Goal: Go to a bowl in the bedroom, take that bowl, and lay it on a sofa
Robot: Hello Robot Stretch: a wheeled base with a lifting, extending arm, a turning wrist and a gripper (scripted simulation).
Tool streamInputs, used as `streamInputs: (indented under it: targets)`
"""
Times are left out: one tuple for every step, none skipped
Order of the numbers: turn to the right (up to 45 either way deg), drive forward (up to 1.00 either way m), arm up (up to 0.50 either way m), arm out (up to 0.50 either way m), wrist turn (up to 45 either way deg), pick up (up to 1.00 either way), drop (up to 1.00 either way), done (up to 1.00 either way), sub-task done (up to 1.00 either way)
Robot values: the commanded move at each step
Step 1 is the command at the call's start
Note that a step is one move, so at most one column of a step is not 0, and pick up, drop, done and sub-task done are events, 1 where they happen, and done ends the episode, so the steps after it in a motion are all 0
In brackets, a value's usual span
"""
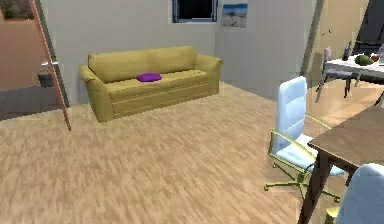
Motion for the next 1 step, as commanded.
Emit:
streamInputs:
  targets:
    - [0.0, 1.00, 0.00, 0.00, 0.0, 0.00, 0.00, 0.00, 0.00]
